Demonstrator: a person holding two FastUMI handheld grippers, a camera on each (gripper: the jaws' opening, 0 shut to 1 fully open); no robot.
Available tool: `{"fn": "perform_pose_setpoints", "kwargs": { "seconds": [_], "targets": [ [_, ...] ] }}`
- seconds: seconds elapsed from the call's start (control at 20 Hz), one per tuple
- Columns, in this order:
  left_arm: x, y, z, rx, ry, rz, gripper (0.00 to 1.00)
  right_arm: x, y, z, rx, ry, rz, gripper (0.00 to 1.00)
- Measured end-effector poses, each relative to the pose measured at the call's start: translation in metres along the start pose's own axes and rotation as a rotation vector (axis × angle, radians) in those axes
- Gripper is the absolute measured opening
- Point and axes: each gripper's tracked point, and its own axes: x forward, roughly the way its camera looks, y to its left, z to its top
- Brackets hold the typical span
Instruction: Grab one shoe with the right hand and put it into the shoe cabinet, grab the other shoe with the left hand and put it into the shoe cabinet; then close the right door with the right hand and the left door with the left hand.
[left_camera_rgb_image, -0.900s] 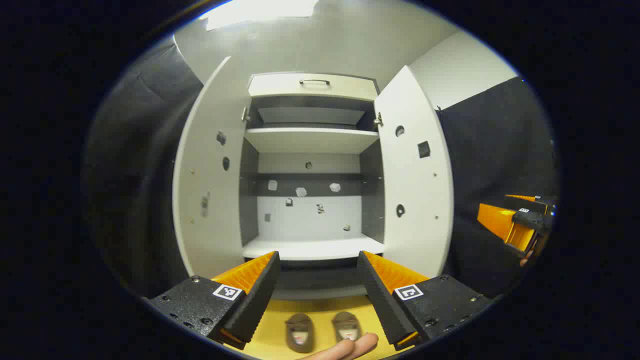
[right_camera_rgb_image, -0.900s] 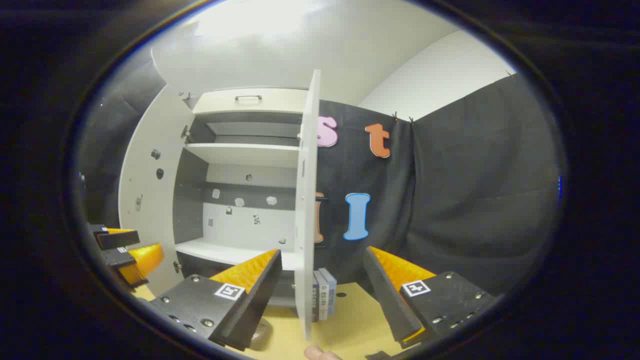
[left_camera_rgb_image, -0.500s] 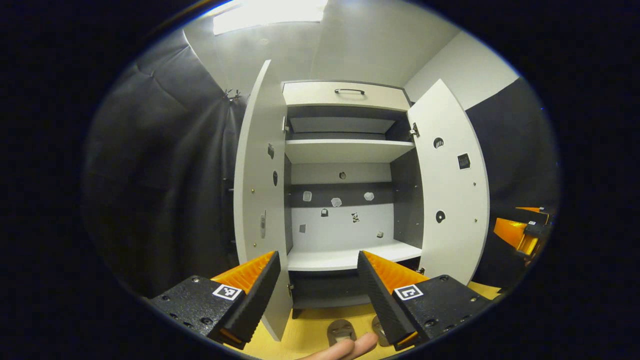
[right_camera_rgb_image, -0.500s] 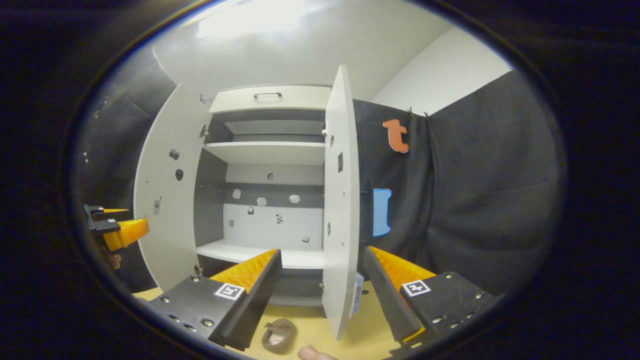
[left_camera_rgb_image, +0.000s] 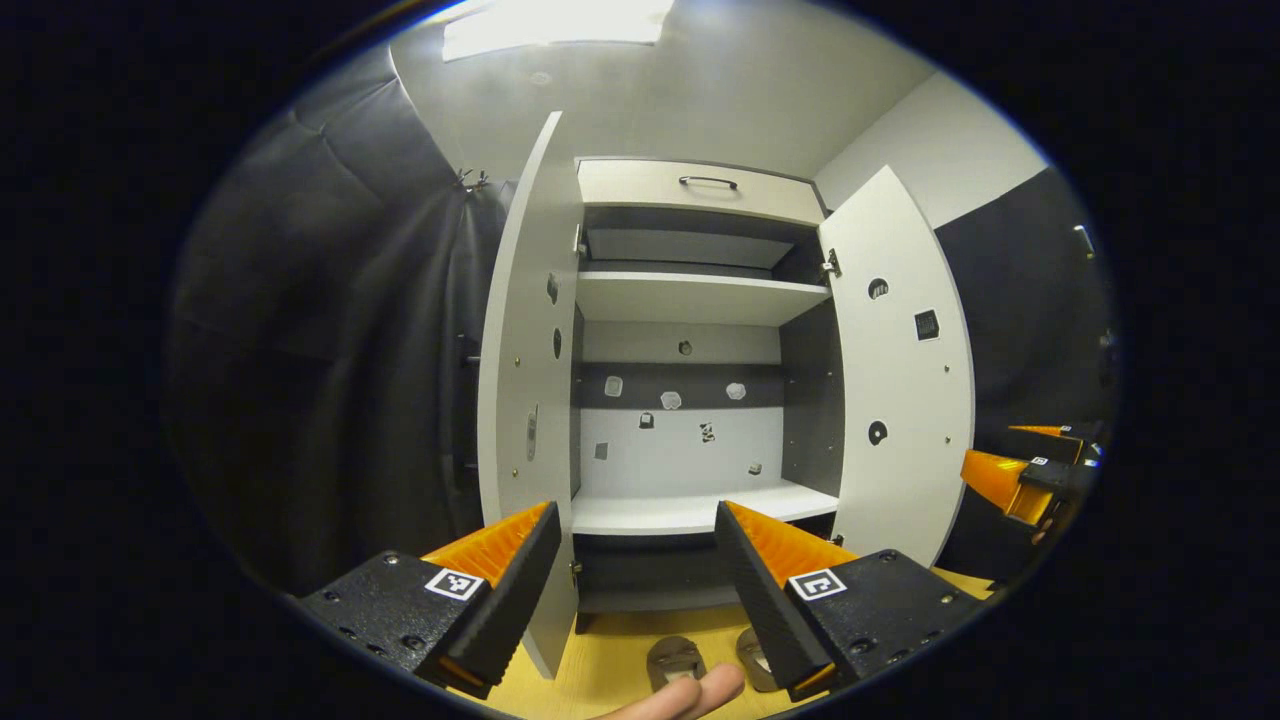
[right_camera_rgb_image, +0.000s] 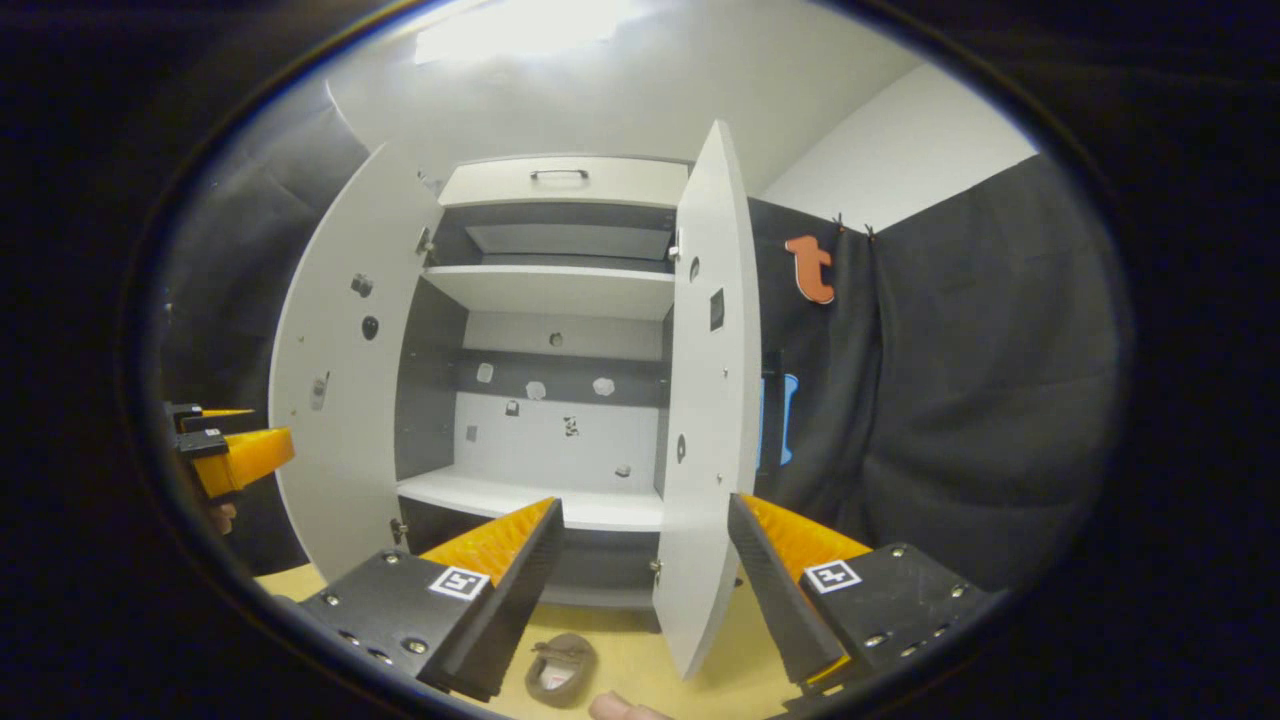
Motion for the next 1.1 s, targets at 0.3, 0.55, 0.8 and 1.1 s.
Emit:
{"fn": "perform_pose_setpoints", "kwargs": {
  "seconds": [0.3, 0.55, 0.8, 1.1],
  "targets": [
    [0.0, 0.005, -0.008, -0.011, 0.009, -0.006, 0.95, 0.024, 0.028, -0.058, -0.029, 0.08, 0.029, 0.95],
    [-0.001, 0.011, -0.016, -0.008, 0.015, 0.006, 0.92, 0.038, 0.062, -0.112, -0.006, 0.162, 0.119, 1.0],
    [-0.009, 0.015, -0.03, -0.012, 0.026, 0.014, 0.95, 0.042, 0.103, -0.211, -0.03, 0.303, 0.186, 0.99],
    [-0.019, 0.003, -0.035, -0.012, 0.005, -0.001, 0.92, 0.02, 0.143, -0.339, -0.034, 0.554, 0.261, 0.99]
  ]
}}
